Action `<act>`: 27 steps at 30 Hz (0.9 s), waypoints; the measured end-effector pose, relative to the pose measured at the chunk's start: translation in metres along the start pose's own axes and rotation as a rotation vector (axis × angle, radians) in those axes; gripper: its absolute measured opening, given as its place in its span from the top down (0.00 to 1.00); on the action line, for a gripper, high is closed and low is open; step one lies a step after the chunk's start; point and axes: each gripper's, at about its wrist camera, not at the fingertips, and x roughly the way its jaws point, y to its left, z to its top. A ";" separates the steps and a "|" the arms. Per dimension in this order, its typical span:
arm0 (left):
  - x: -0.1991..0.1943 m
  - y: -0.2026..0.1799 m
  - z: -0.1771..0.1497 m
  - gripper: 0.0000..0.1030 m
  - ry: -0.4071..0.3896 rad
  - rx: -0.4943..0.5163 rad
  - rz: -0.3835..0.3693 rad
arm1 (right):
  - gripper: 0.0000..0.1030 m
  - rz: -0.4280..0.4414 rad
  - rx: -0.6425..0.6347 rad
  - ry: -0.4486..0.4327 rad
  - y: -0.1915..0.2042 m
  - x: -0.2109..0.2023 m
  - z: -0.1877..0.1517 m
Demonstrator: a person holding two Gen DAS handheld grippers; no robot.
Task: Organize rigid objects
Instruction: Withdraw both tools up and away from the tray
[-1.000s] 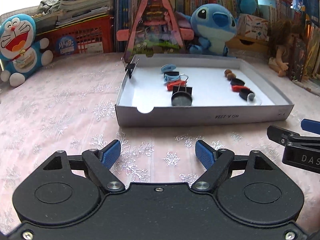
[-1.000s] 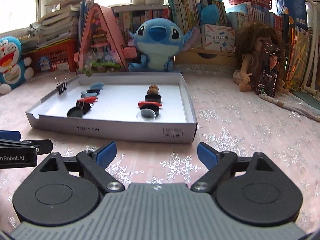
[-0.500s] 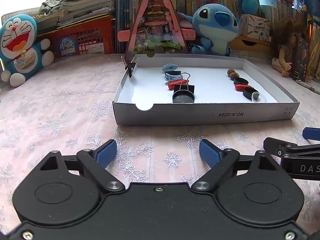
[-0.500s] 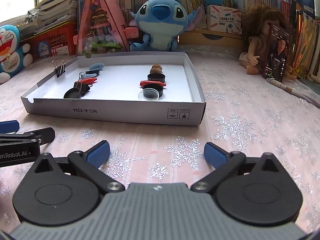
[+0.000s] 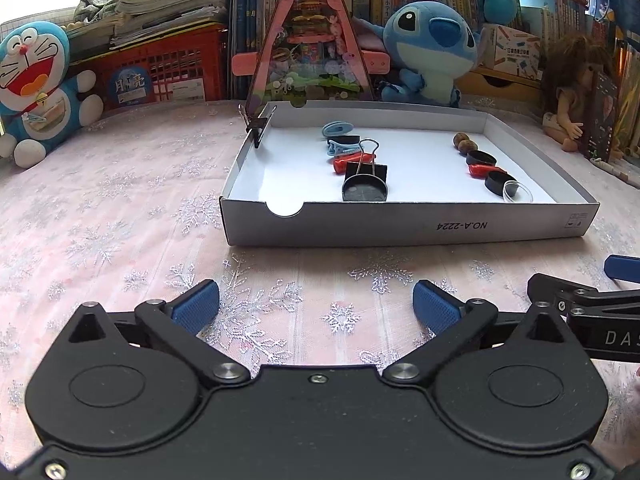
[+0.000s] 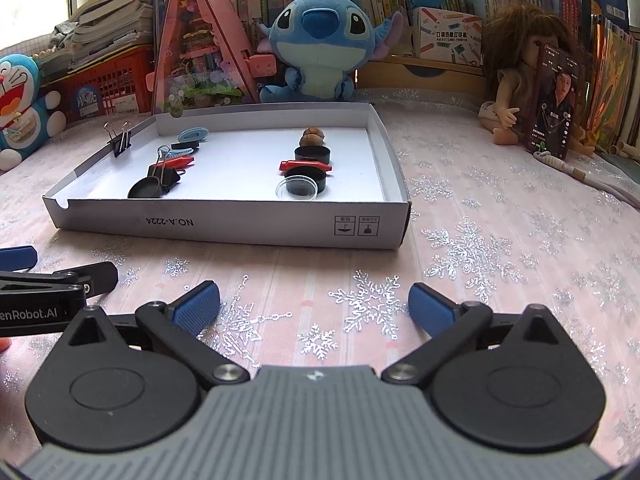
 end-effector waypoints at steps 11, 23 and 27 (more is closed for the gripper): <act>0.000 0.000 0.000 0.00 0.000 0.001 0.000 | 0.00 0.003 0.004 -0.002 -0.001 0.000 -0.001; 0.000 0.000 0.000 0.00 0.000 0.000 0.001 | 0.00 0.006 0.007 -0.002 -0.002 -0.001 -0.001; 0.000 0.000 0.000 0.00 0.000 0.000 0.000 | 0.00 0.006 0.008 -0.002 -0.003 -0.001 -0.001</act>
